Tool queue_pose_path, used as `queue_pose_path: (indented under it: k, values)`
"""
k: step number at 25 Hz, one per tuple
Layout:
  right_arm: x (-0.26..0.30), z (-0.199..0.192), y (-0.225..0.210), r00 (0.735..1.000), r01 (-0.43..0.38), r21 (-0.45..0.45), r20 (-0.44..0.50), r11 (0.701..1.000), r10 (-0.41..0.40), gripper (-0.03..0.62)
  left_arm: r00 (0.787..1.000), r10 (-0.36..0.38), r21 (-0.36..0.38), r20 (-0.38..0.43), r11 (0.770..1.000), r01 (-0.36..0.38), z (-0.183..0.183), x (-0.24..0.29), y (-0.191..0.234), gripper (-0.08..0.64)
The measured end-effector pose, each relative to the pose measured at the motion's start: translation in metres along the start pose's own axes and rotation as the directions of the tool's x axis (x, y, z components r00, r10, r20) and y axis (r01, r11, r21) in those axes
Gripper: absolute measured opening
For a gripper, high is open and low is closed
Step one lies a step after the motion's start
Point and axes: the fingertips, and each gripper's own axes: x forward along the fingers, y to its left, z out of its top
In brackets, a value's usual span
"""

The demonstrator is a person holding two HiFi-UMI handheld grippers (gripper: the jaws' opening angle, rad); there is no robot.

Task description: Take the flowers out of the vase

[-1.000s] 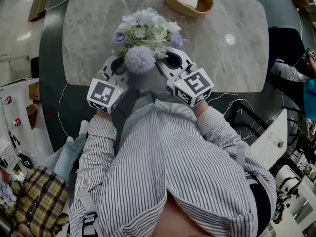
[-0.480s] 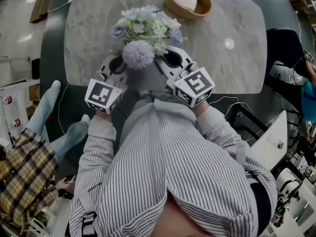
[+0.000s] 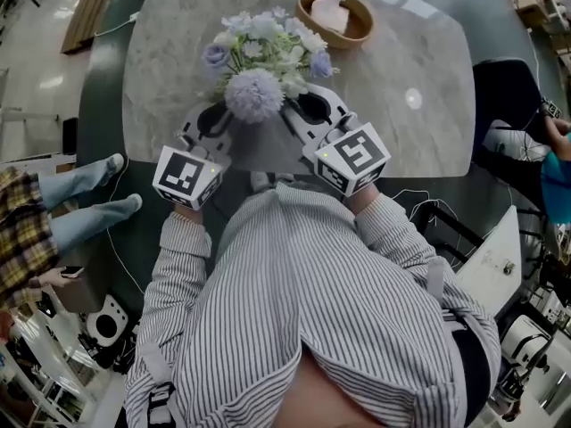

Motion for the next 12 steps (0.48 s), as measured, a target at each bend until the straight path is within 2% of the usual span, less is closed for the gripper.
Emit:
queue_pose_path:
  k: [4, 12]
  values:
    - [-0.005, 0.013, 0.001, 1.0, 0.001, -0.054, 0.007, 0.999, -0.001, 0.043, 1.0, -0.001, 0.013, 0.029, 1.0, 0.0, 0.013, -0.001, -0.004, 0.026]
    - [-0.016, 0.037, 0.003, 0.999, 0.015, -0.097, 0.031, 0.995, -0.012, 0.043, 0.997, 0.001, 0.026, 0.077, 1.0, -0.003, 0.039, -0.005, -0.011, 0.026]
